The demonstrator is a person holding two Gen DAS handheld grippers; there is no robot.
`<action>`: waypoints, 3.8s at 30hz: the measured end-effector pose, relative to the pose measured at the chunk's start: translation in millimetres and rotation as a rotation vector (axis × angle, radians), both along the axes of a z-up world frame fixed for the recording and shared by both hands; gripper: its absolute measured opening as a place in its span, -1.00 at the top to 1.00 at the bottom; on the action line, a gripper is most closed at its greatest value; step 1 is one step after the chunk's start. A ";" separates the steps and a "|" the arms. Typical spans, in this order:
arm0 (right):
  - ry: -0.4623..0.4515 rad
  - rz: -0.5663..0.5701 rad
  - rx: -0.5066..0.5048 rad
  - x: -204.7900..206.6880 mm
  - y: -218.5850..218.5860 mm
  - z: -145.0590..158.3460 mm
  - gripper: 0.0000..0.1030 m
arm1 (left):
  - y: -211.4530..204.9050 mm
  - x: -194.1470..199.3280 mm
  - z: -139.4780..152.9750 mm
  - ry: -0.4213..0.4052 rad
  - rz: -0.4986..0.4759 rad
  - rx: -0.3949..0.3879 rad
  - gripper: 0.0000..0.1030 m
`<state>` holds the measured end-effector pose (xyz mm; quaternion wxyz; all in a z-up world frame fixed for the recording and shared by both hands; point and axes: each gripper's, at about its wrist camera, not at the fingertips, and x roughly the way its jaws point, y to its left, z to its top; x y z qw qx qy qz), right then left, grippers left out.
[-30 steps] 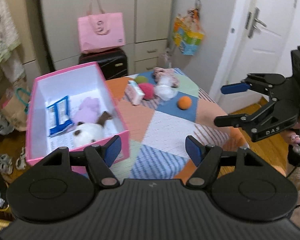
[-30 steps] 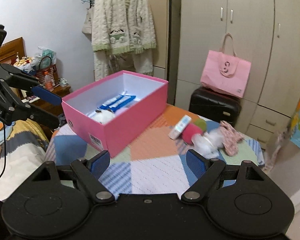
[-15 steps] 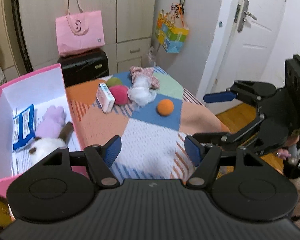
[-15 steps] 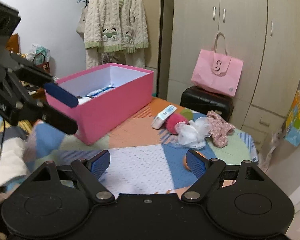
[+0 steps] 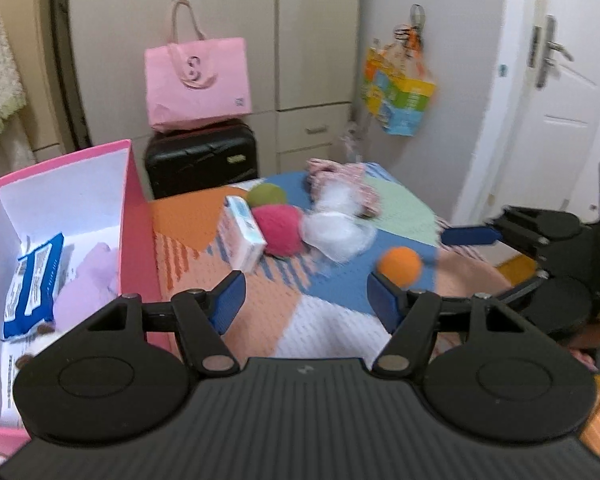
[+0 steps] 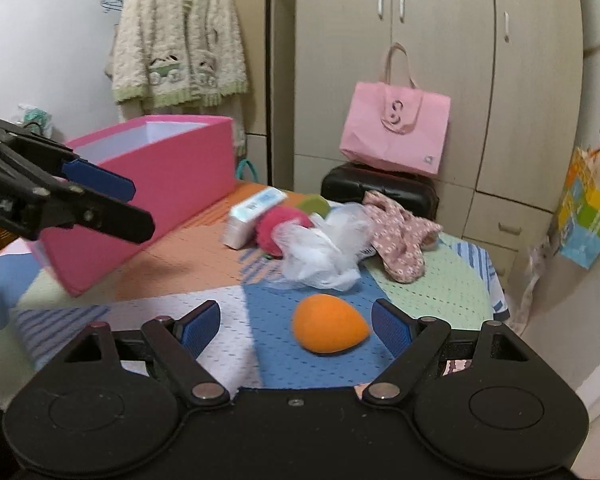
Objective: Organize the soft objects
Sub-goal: 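Move the left tool to the white tissue box while the right tool approaches the orange sponge, then close the left tool on the tissue box while the right tool grasps the orange sponge, then carry the tissue box and orange sponge with both tools over the shoebox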
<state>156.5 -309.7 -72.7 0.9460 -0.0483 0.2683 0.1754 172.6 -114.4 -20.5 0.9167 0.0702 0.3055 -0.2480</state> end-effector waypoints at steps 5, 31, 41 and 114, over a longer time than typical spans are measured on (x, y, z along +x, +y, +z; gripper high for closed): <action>0.024 -0.011 -0.010 16.7 -2.2 -12.3 -0.54 | -9.1 22.7 -15.0 -0.051 0.081 0.026 -0.23; 0.083 -0.061 0.050 42.7 -7.5 -29.3 -0.11 | -33.2 91.2 -73.8 -0.020 0.314 0.040 0.50; 0.094 -0.130 0.062 33.3 -3.9 -31.4 -0.16 | -31.4 96.2 -76.9 -0.047 0.370 0.005 0.62; 0.252 0.331 0.031 -88.5 117.6 73.8 -0.04 | 117.3 -105.6 21.1 0.245 0.000 -0.066 0.66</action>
